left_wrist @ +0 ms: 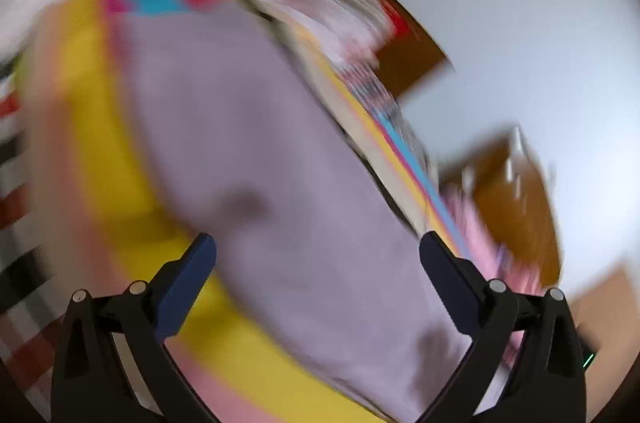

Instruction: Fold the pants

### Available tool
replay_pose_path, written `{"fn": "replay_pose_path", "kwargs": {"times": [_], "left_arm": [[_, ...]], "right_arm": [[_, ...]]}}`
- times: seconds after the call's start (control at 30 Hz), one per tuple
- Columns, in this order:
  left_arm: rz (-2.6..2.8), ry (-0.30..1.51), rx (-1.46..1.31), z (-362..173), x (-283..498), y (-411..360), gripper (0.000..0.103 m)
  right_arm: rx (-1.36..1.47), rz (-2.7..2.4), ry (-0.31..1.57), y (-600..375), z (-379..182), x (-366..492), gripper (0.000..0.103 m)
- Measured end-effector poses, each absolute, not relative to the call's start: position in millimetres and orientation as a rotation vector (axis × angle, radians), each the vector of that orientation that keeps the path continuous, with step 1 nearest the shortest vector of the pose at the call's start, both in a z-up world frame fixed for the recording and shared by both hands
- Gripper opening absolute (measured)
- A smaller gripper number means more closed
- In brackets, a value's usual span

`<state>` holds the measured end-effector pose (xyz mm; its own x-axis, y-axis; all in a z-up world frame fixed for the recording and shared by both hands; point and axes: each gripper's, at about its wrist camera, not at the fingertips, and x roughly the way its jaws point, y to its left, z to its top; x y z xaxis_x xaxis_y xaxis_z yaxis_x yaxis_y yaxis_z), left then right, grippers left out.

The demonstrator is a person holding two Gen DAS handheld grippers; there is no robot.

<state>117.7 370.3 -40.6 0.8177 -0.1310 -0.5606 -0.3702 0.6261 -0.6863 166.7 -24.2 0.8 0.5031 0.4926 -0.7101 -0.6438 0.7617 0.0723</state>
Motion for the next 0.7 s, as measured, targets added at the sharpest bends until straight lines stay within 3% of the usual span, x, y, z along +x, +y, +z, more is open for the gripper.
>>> {"fn": "replay_pose_path", "kwargs": {"times": [0.07, 0.13, 0.37, 0.47, 0.53, 0.6, 0.7], "left_arm": [[0.269, 0.592, -0.941, -44, 87, 413, 0.101], [0.356, 0.603, -0.920, -46, 67, 434, 0.101], [0.400, 0.680, -0.916, -69, 31, 456, 0.101], [0.336, 0.708, -0.945, -80, 34, 457, 0.101], [0.263, 0.709, -0.966, -79, 41, 457, 0.101], [0.174, 0.687, -1.002, -77, 51, 455, 0.101], [0.064, 0.673, -1.069, -79, 65, 453, 0.101]], "right_arm": [[-0.329, 0.860, 0.736, 54, -5, 157, 0.091], [-0.425, 1.003, 0.713, 119, -13, 147, 0.082], [-0.707, 1.154, 0.713, 280, -46, 135, 0.065], [-0.904, 1.079, 0.665, 305, -69, 124, 0.063], [-0.948, 1.068, 0.625, 303, -71, 117, 0.054], [-0.928, 1.061, 0.622, 299, -69, 118, 0.034], [-0.865, 1.078, 0.662, 285, -64, 131, 0.032]]}}
